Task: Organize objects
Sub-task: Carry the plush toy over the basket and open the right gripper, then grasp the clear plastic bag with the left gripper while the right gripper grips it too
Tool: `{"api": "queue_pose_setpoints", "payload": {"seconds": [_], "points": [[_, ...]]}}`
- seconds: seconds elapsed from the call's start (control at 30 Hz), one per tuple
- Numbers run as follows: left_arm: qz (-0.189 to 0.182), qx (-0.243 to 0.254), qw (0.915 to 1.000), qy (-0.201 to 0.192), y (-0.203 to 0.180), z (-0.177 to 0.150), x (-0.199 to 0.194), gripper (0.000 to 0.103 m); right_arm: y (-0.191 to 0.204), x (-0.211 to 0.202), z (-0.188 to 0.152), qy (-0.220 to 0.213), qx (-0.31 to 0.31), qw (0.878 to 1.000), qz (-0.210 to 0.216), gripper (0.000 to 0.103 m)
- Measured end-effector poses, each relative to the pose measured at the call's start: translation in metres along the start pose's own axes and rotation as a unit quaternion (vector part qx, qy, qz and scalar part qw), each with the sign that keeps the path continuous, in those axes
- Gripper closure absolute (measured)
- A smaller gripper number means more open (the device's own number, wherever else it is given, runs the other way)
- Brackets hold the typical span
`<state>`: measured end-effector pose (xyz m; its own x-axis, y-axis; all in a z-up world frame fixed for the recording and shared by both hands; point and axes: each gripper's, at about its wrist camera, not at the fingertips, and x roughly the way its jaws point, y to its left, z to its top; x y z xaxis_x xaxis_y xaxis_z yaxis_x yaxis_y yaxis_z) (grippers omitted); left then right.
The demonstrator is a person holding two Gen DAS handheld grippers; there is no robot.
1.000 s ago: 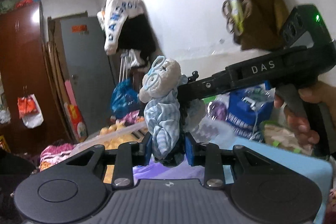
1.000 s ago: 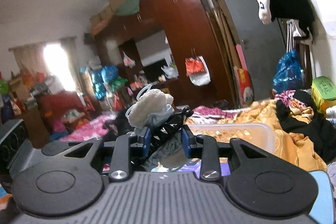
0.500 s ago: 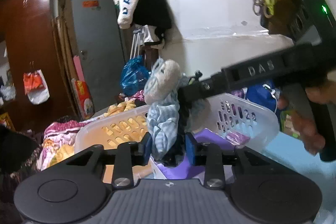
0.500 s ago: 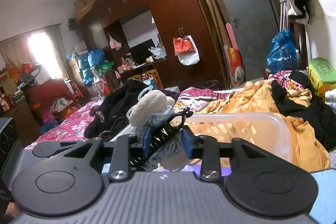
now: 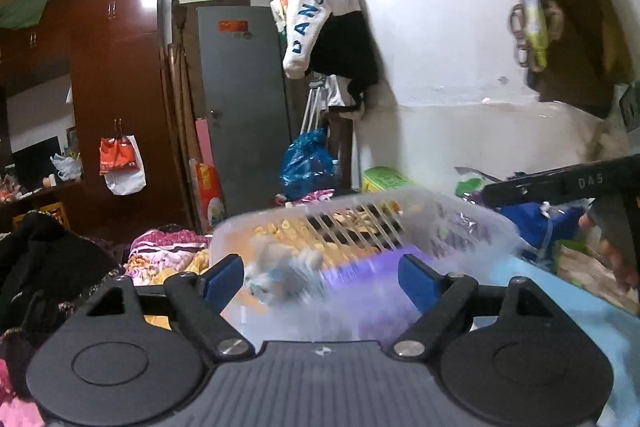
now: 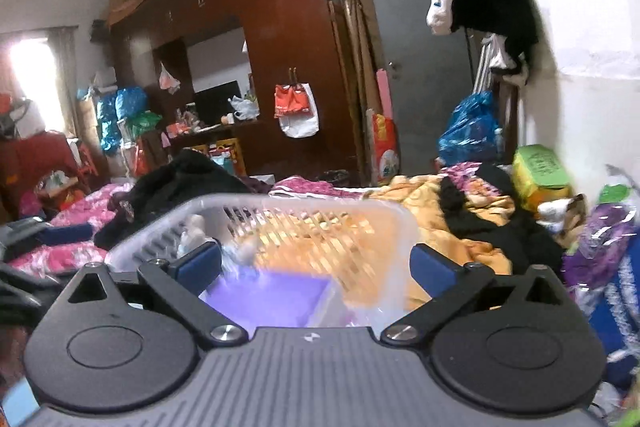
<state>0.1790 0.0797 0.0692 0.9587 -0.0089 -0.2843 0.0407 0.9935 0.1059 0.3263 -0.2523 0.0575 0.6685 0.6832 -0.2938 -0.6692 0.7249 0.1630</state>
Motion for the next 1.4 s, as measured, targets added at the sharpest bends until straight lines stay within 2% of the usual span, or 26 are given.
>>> {"api": "queue_pose_setpoints", "payload": {"seconds": [0.17, 0.23, 0.3, 0.37, 0.47, 0.5, 0.67, 0.77, 0.83, 0.93, 0.97, 1.03, 1.1, 1.17, 1.23, 1.3, 1.4], "points": [[0.005, -0.023, 0.9996, 0.014, -0.011, -0.063, -0.06, 0.016, -0.011, -0.064, -0.077, 0.02, 0.035, 0.999, 0.012, 0.0], [0.026, -0.044, 0.9984, 0.025, -0.013, -0.089, -0.074, 0.016, -0.004, -0.079, -0.103, 0.037, 0.022, 0.999, 0.008, 0.0], [0.033, -0.06, 0.9972, 0.028, -0.012, -0.106, -0.082, 0.016, 0.003, -0.093, -0.124, 0.028, 0.015, 0.999, 0.01, 0.0], [0.037, -0.097, 0.9943, 0.025, -0.005, -0.121, -0.091, 0.016, 0.011, -0.102, -0.139, 0.021, 0.003, 1.0, 0.02, 0.0], [0.031, -0.142, 0.9891, 0.026, 0.008, -0.137, -0.102, 0.016, 0.021, -0.104, -0.151, 0.009, -0.008, 1.0, 0.001, 0.0], [0.035, -0.147, 0.9881, 0.029, 0.01, -0.14, -0.104, 0.016, 0.02, -0.101, -0.153, 0.011, -0.007, 1.0, 0.008, 0.0], [0.026, -0.139, 0.9891, 0.042, -0.002, -0.151, -0.102, 0.016, 0.028, -0.091, -0.163, 0.009, -0.009, 0.999, 0.033, 0.0], [0.01, -0.127, 0.9903, 0.055, -0.014, -0.16, -0.095, 0.016, 0.038, -0.091, -0.169, 0.001, -0.03, 0.998, 0.049, 0.0], [0.013, -0.11, 0.9923, 0.055, -0.023, -0.161, -0.091, 0.016, 0.046, -0.091, -0.175, 0.0, -0.052, 0.997, 0.054, 0.001], [0.014, -0.102, 0.9933, 0.051, -0.03, -0.163, -0.09, 0.018, 0.054, -0.088, -0.179, -0.005, -0.084, 0.996, 0.043, 0.012], [0.01, -0.099, 0.9938, 0.051, -0.032, -0.164, -0.09, 0.019, 0.054, -0.088, -0.179, -0.008, -0.087, 0.995, 0.046, 0.015], [0.006, -0.086, 0.9951, 0.048, -0.039, -0.165, -0.091, 0.03, 0.054, -0.091, -0.18, -0.01, -0.09, 0.994, 0.053, 0.02], [0.006, -0.067, 0.9968, 0.043, -0.048, -0.167, -0.092, 0.031, 0.055, -0.092, -0.182, -0.012, -0.091, 0.994, 0.056, 0.022], [-0.003, -0.055, 0.9978, 0.036, -0.053, -0.167, -0.093, 0.041, 0.054, -0.094, -0.183, -0.014, -0.093, 0.993, 0.066, 0.033], [-0.019, -0.055, 0.9978, 0.033, -0.055, -0.167, -0.094, 0.058, 0.057, -0.094, -0.184, -0.015, -0.099, 0.993, 0.067, 0.038], [-0.034, -0.046, 0.9979, 0.03, -0.059, -0.167, -0.096, 0.07, 0.055, -0.094, -0.183, -0.016, -0.1, 0.993, 0.067, 0.048], [-0.034, -0.041, 0.9984, 0.02, -0.063, -0.167, -0.097, 0.079, 0.051, -0.095, -0.181, -0.014, -0.096, 0.992, 0.074, 0.062]]}}
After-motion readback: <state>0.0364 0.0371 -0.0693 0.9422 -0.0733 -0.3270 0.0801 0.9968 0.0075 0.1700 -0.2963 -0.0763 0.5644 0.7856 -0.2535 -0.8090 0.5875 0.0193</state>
